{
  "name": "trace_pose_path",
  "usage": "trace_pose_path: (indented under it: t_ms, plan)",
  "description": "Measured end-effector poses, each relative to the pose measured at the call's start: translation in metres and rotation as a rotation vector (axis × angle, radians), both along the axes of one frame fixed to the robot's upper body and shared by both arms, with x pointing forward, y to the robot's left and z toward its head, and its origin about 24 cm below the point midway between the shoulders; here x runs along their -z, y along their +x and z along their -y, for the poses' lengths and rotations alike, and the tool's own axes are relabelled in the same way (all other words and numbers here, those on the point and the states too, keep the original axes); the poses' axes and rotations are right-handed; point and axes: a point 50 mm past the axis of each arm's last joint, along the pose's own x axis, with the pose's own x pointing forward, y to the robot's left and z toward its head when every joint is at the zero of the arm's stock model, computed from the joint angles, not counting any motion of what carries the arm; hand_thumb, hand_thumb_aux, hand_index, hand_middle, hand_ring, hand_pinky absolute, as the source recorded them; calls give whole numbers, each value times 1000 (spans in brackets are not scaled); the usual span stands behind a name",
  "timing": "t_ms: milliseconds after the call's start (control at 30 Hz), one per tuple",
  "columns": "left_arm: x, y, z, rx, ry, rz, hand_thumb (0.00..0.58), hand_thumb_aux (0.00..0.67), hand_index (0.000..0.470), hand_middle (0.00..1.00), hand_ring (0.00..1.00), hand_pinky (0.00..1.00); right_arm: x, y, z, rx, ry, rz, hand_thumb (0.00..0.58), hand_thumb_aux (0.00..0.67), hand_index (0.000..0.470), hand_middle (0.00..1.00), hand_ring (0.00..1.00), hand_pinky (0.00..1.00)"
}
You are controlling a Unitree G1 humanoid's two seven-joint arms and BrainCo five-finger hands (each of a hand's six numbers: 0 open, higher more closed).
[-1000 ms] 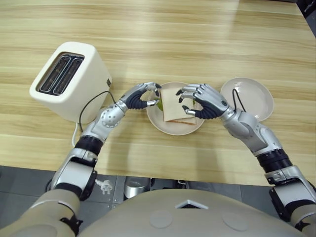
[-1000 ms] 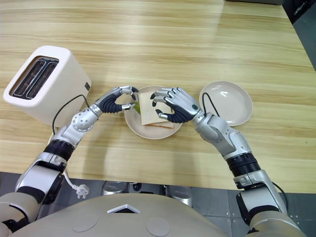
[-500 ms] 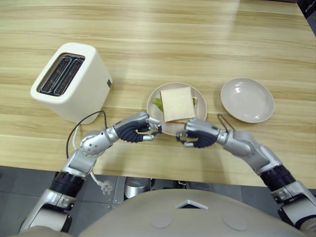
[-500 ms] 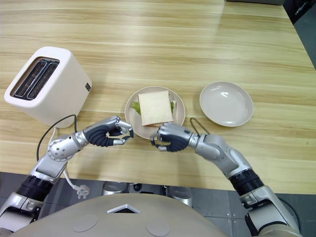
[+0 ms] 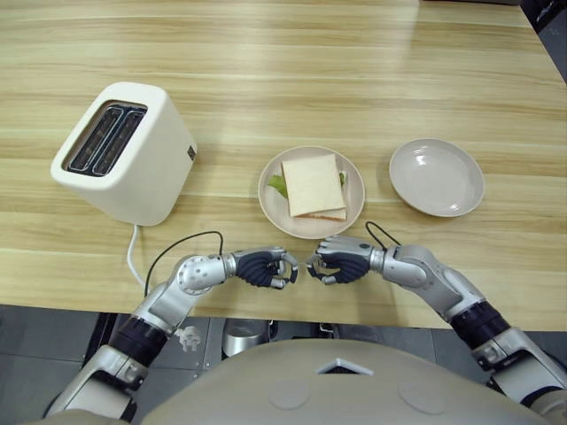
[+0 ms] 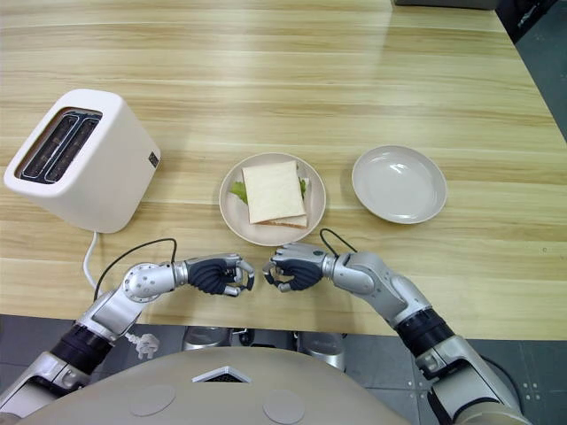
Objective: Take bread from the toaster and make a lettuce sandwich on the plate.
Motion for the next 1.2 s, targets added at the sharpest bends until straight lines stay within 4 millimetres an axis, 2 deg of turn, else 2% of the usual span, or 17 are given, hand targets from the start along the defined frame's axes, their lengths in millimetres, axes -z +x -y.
trace_pose_path:
  t_ms: [433, 567, 600, 633, 667, 700, 733, 767, 800, 833, 900, 1033, 1067, 1133, 1200]
  plan:
    - [3, 71, -7, -232, 163, 196, 580, 670, 460, 1000, 1000, 1000, -2, 81, -20, 133, -80, 246, 580, 670, 460, 1000, 1000, 1000]
    - [2, 106, -9, -331, 230, 256, 580, 670, 460, 1000, 1000, 1000, -6, 105, -36, 157, -97, 317, 580, 670, 460, 1000, 1000, 1000]
    - [2, 114, -7, -350, 244, 278, 580, 670, 460, 871, 871, 871, -6, 110, -38, 174, -100, 330, 580, 670, 460, 1000, 1000, 1000]
    - [2, 118, -7, -366, 250, 294, 580, 670, 460, 533, 533, 533, -6, 112, -40, 183, -100, 339, 580, 670, 460, 1000, 1000, 1000]
    - [2, 123, -5, -390, 250, 311, 514, 444, 305, 0, 0, 0, -4, 114, -40, 197, -107, 344, 580, 670, 460, 1000, 1000, 1000]
    - [2, 125, -6, -409, 249, 325, 328, 229, 157, 0, 0, 0, -5, 115, -42, 203, -101, 354, 573, 596, 409, 1000, 1000, 1000]
    - [2, 127, -5, -427, 246, 341, 328, 229, 157, 0, 0, 0, -4, 115, -43, 208, -97, 363, 573, 596, 409, 1000, 1000, 1000]
    - [3, 128, -4, -450, 238, 356, 0, 0, 0, 0, 0, 0, -4, 116, -43, 216, -90, 375, 268, 179, 123, 290, 290, 290]
    - [4, 127, -4, -466, 224, 369, 0, 0, 0, 0, 0, 0, -4, 116, -41, 224, -79, 387, 268, 179, 123, 290, 290, 290]
    - [4, 126, -4, -472, 214, 378, 0, 0, 0, 0, 0, 0, -4, 116, -40, 229, -67, 399, 0, 0, 0, 0, 0, 0]
    - [3, 124, -3, -477, 164, 394, 0, 0, 0, 0, 0, 0, -8, 117, -30, 249, -22, 437, 0, 0, 0, 0, 0, 0]
    - [2, 106, -7, -497, -10, 393, 0, 0, 0, 0, 0, 0, -25, 108, -1, 365, 237, 478, 0, 0, 0, 0, 0, 0]
    - [-4, 95, -11, -514, -126, 412, 0, 0, 0, 0, 0, 0, -36, 95, 7, 430, 430, 492, 0, 0, 0, 0, 0, 0]
    - [-10, 85, -14, -538, -214, 419, 0, 0, 0, 0, 0, 0, -45, 80, 14, 495, 591, 501, 0, 0, 0, 0, 0, 0]
    - [-26, 63, -21, -579, -376, 467, 0, 0, 0, 0, 0, 0, -66, 42, 24, 585, 869, 588, 0, 0, 0, 0, 0, 0]
